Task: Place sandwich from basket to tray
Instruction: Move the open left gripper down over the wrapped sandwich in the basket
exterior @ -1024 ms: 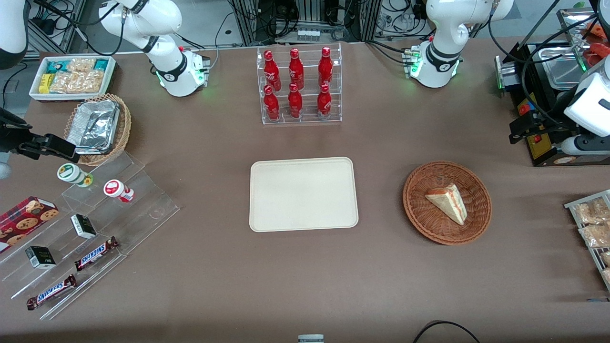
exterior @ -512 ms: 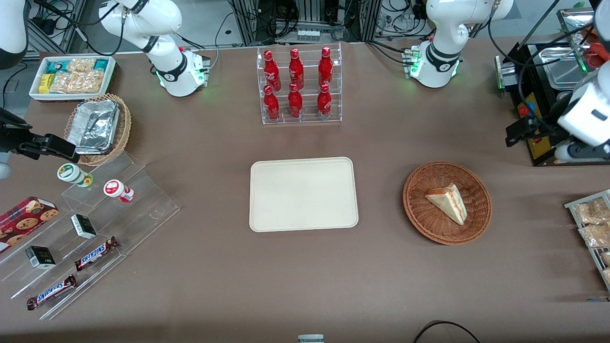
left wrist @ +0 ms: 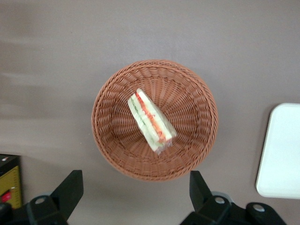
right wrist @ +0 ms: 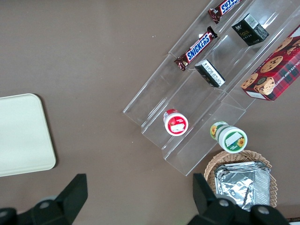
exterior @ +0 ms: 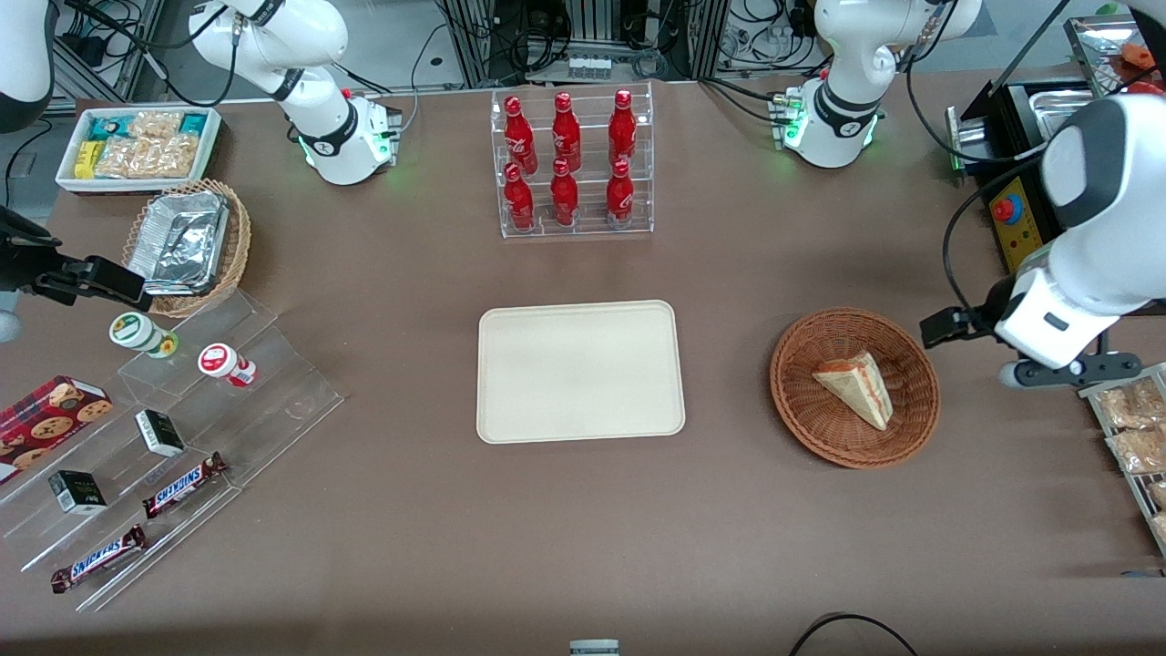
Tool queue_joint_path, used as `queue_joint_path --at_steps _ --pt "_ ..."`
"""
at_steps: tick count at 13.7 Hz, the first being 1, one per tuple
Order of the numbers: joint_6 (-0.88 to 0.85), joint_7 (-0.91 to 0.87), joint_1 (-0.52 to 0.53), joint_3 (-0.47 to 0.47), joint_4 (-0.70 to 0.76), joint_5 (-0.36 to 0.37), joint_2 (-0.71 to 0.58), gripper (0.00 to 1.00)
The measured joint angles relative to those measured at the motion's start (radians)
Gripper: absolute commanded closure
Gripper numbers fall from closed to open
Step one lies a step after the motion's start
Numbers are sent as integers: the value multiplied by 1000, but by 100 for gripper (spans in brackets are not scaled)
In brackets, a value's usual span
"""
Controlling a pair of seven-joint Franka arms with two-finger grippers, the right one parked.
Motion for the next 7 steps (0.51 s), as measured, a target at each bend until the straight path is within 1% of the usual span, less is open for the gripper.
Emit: queue_joint_path --at_steps 7 --pt "277 -262 0 -1 -225 -3 0 0"
